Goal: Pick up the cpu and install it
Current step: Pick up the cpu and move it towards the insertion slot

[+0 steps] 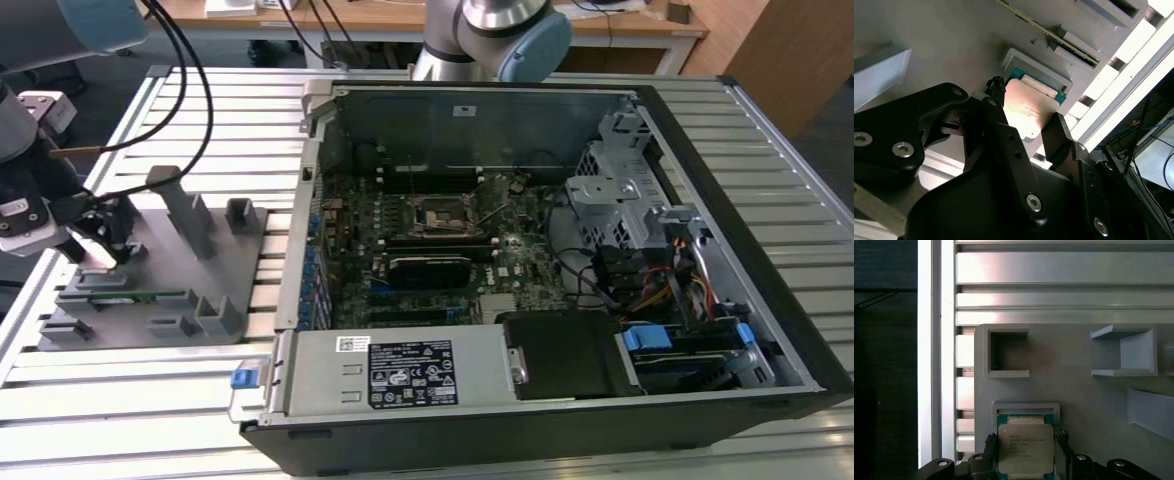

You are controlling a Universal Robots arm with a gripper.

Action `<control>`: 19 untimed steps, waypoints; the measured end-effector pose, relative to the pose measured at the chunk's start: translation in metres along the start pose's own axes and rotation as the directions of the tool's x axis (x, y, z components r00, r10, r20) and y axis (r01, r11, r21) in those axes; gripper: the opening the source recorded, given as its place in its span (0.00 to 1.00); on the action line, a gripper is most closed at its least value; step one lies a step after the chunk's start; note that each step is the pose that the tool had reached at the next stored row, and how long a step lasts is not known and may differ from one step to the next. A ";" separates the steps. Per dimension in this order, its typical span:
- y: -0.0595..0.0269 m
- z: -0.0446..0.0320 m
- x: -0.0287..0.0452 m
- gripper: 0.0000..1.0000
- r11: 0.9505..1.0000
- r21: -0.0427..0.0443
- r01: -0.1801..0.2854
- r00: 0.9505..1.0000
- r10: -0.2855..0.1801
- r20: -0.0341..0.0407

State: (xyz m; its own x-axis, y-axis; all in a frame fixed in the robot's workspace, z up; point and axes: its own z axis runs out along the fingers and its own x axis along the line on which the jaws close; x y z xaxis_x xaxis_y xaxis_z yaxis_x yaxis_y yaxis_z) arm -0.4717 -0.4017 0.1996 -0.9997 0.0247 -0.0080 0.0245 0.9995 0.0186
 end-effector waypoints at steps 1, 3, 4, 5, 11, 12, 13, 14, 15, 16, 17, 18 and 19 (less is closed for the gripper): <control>0.0000 -0.0005 0.0000 0.54 1.000 0.000 0.000 1.000 0.000 0.000; 0.0000 -0.0016 0.0000 0.54 1.000 0.000 0.000 1.000 0.000 0.000; 0.0000 -0.0023 0.0000 0.54 1.000 0.000 0.000 1.000 0.000 0.000; 0.0000 -0.0029 0.0000 0.54 1.000 0.000 0.000 1.000 0.000 0.000; 0.0001 -0.0060 0.0000 0.54 1.000 0.000 0.000 1.000 0.000 0.001; 0.0001 -0.0065 0.0000 0.54 1.000 0.000 0.000 1.000 0.000 0.001; 0.0001 -0.0069 0.0000 0.54 1.000 0.000 0.000 1.000 0.000 0.001; 0.0001 -0.0074 0.0000 0.54 1.000 0.000 0.000 1.000 0.000 0.001; 0.0001 -0.0079 0.0000 0.54 1.000 0.000 0.000 1.000 0.000 0.001; 0.0002 -0.0084 0.0000 0.54 1.000 0.000 0.000 1.000 0.000 0.001; 0.0002 -0.0090 0.0000 0.54 1.000 0.000 0.000 1.000 0.000 0.001; 0.0002 -0.0095 0.0000 0.54 1.000 0.000 0.000 1.000 0.000 0.001; 0.0002 -0.0102 0.0000 0.54 1.000 0.000 0.000 1.000 0.000 0.001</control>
State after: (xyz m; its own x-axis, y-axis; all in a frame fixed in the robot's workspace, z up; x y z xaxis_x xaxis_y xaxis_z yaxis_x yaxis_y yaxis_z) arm -0.4717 -0.4017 0.2098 -0.9997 0.0247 -0.0093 0.0245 0.9995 0.0186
